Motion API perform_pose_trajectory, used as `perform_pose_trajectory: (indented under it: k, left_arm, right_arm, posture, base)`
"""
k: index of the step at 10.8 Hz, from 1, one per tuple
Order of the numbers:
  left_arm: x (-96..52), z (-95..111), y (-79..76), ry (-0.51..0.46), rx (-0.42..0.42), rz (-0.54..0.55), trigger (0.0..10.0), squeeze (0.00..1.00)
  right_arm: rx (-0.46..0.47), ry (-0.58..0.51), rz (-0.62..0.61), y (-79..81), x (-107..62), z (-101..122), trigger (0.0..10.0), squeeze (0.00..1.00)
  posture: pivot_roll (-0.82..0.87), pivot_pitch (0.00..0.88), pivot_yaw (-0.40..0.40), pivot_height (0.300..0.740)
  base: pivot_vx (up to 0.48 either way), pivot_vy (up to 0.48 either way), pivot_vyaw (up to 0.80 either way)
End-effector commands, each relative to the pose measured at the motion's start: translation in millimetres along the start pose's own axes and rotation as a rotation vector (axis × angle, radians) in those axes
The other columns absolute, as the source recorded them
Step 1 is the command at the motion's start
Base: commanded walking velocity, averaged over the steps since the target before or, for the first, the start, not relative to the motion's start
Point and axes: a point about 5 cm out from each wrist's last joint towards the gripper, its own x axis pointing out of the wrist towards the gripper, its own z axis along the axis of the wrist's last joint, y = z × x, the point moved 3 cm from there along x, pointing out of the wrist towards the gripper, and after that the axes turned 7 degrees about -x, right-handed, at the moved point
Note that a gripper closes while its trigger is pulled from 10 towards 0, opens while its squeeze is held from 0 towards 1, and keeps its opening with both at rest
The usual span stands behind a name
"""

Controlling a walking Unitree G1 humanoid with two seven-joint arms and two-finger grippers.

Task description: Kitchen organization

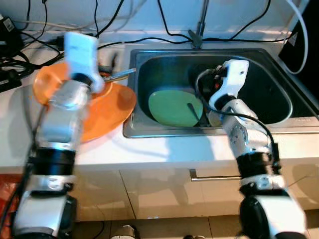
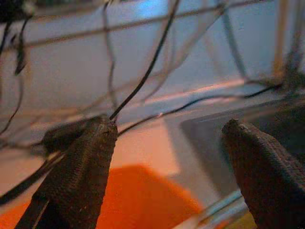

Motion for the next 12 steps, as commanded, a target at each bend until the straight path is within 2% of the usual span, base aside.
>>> perform_pose_trajectory:
  k: [1, 2, 3, 5, 6, 8, 9, 10, 12]
  left_arm:
    - [2.9, 3.6, 4.5, 0.009, 0.005, 0.011, 10.0, 0.00]
    - [3.5, 3.1, 3.8, 0.051, 0.045, -0.057, 10.0, 0.00]
    - [1.2, 4.5, -0.2, 0.082, 0.097, -0.170, 10.0, 0.00]
    - [-2.6, 12.1, 4.6, 0.097, 0.164, -0.260, 10.0, 0.00]
    - [-6.2, 21.8, 12.3, 0.114, 0.199, -0.326, 10.0, 0.00]
    - [-11.6, 24.3, 28.0, 0.180, 0.265, -0.396, 10.0, 0.00]
    - [-14.2, 20.4, 31.4, 0.218, 0.282, -0.424, 10.0, 0.00]
    - [-21.1, 10.6, 39.1, 0.298, 0.319, -0.463, 10.0, 0.00]
    - [-28.7, -1.6, 63.6, 0.411, 0.386, -0.463, 10.0, 0.00]
  right_arm:
    - [0.040, -0.001, -0.024, -3.3, -4.1, -0.3, 10.0, 0.47]
    - [0.090, 0.013, 0.007, 4.2, -8.7, -0.8, 10.0, 0.25]
    - [0.102, 0.026, 0.013, 6.7, -12.0, -1.9, 10.0, 0.00]
    - [0.105, 0.037, 0.020, 8.8, -15.5, -2.6, 10.0, 0.00]
    - [0.106, 0.051, 0.031, 11.3, -18.1, -3.9, 10.0, 0.00]
    - [0.108, 0.064, 0.049, 16.2, -18.7, -5.8, 10.0, 0.00]
    - [0.102, 0.069, 0.052, 17.3, -18.7, -6.2, 10.0, 0.00]
    - [0.101, 0.071, 0.056, 18.3, -18.6, -5.7, 10.0, 0.00]
    - [0.096, 0.078, 0.057, 18.1, -19.3, -5.7, 10.0, 0.00]
  posture:
    - [0.13, 0.083, 0.024, 0.740]
    - [0.13, 0.085, 0.025, 0.740]
    - [0.14, 0.087, 0.026, 0.740]
    - [0.14, 0.088, 0.030, 0.740]
    - [0.15, 0.089, 0.028, 0.740]
    - [0.15, 0.088, 0.029, 0.740]
    - [0.15, 0.087, 0.028, 0.740]
    - [0.15, 0.088, 0.028, 0.740]
    - [0.15, 0.087, 0.029, 0.740]
  base:
    - [0.000, 0.000, 0.00]
    - [0.000, 0.000, 0.00]
    - [0.000, 0.000, 0.00]
    - [0.000, 0.000, 0.00]
    - [0.000, 0.000, 0.00]
    - [0.000, 0.000, 0.00]
    - [0.000, 0.000, 0.00]
    - [0.000, 0.000, 0.00]
    - [0.000, 0.000, 0.00]
